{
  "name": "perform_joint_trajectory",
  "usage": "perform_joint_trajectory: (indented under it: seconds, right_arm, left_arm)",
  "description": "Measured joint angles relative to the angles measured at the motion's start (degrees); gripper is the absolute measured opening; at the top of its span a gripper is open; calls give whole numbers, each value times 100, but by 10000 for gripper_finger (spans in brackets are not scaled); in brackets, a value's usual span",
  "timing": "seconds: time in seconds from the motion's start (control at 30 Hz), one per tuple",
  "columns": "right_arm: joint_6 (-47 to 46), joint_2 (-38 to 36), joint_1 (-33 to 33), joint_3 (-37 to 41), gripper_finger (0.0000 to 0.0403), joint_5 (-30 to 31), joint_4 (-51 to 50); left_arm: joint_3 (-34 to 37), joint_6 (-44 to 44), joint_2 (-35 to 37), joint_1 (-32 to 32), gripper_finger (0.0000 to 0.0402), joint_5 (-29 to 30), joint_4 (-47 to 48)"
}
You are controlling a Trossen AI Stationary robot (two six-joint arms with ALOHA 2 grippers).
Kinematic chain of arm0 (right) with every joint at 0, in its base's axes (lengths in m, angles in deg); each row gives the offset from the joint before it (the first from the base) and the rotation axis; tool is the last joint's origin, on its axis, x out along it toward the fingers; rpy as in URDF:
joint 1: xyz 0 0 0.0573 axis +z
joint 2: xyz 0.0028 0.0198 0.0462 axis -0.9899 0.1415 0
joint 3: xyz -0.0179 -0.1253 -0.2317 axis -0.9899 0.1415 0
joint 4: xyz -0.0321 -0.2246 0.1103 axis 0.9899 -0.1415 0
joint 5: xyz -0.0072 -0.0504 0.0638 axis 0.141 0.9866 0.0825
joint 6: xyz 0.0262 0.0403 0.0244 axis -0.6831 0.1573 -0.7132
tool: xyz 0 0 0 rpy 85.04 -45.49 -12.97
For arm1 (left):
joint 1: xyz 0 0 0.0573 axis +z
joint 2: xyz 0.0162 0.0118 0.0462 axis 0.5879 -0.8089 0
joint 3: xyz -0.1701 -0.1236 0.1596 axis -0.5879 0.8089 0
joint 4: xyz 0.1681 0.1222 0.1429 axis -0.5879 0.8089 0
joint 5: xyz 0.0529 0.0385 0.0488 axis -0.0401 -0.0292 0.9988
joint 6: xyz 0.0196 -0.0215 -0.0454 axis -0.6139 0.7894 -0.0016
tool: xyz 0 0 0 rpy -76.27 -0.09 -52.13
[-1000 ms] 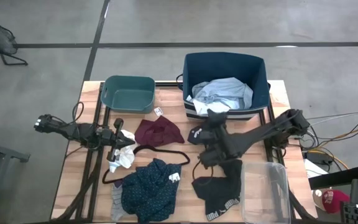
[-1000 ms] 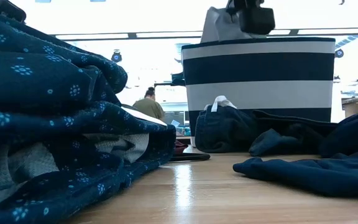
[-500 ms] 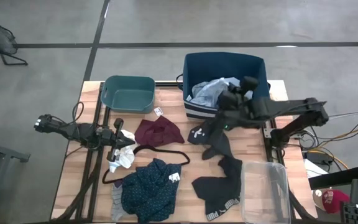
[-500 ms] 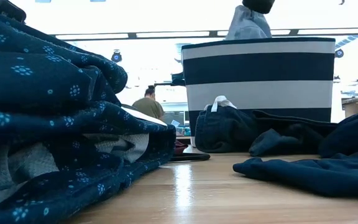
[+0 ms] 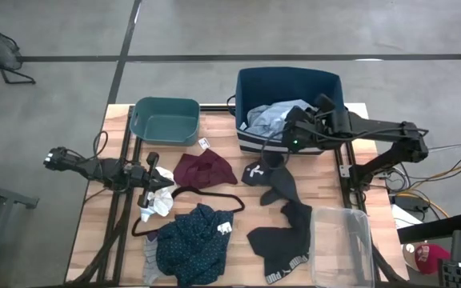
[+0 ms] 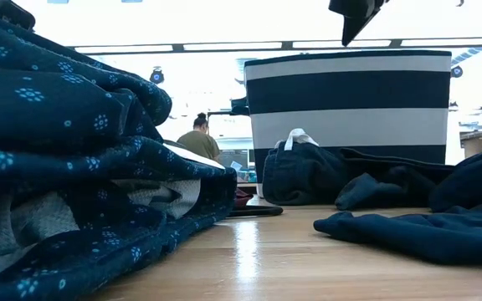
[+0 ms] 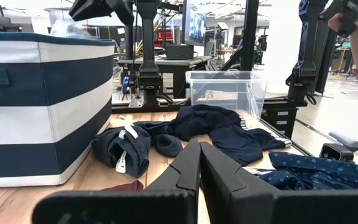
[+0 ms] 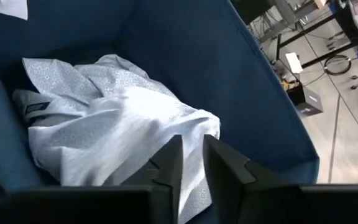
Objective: Pick & Place Cloths
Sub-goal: Put the white polo shirt into the blue bin, then put the black boxer shorts into the transparent bin
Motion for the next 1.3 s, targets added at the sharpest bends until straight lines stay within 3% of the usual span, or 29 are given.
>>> perform_joint_trajectory:
  seconds: [0.53,1.07,1.3]
  right_arm:
    - [-152,32,313,27,187,-275,185]
    - [132,134,1570,83,233,-431,675]
    - [637,637,2019,105,247,-1203,1237]
  left_arm:
    - [0,0,0,2,14,1,0]
    - [0,0,0,0,14,0,0]
    - [0,0,-1,1,14,1,0]
